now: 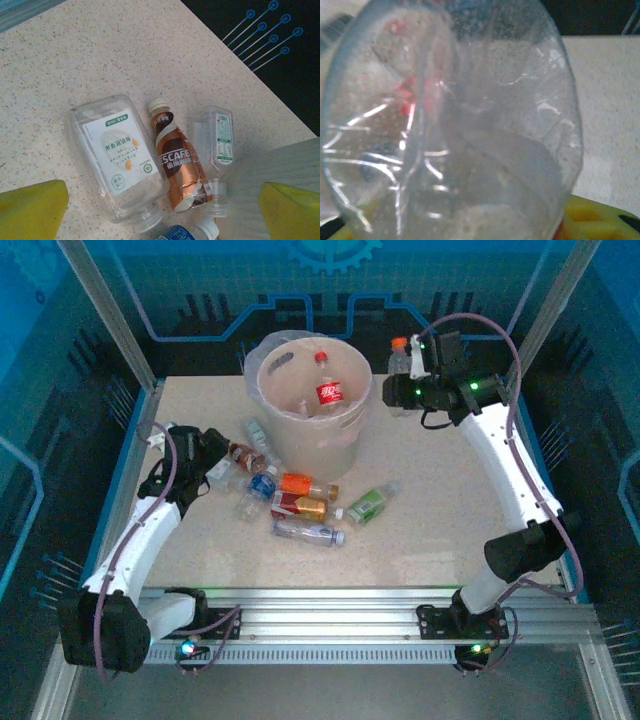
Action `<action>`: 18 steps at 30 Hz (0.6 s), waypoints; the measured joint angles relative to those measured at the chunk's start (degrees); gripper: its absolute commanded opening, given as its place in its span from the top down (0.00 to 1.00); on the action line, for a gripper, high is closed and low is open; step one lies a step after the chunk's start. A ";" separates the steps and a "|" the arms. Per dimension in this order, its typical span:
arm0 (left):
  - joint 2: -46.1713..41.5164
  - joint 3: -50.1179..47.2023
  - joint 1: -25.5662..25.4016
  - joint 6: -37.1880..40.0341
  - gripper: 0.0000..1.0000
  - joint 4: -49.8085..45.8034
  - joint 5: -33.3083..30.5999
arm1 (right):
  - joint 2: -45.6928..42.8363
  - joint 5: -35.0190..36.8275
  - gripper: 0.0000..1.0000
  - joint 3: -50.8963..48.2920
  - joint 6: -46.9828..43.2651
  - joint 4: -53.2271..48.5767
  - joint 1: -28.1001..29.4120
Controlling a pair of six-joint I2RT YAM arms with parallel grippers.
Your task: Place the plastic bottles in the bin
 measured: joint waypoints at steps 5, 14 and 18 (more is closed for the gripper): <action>0.90 -0.85 0.31 0.00 0.01 0.09 0.74 | 2.43 0.57 0.59 10.08 -1.84 -1.33 3.67; 2.47 -1.18 0.42 -0.02 0.01 0.42 2.54 | 14.40 -0.39 0.58 27.43 -4.92 -2.60 8.15; 2.69 -1.18 0.42 0.00 0.01 0.50 2.99 | 20.44 -1.84 0.58 33.46 -5.49 -3.21 8.96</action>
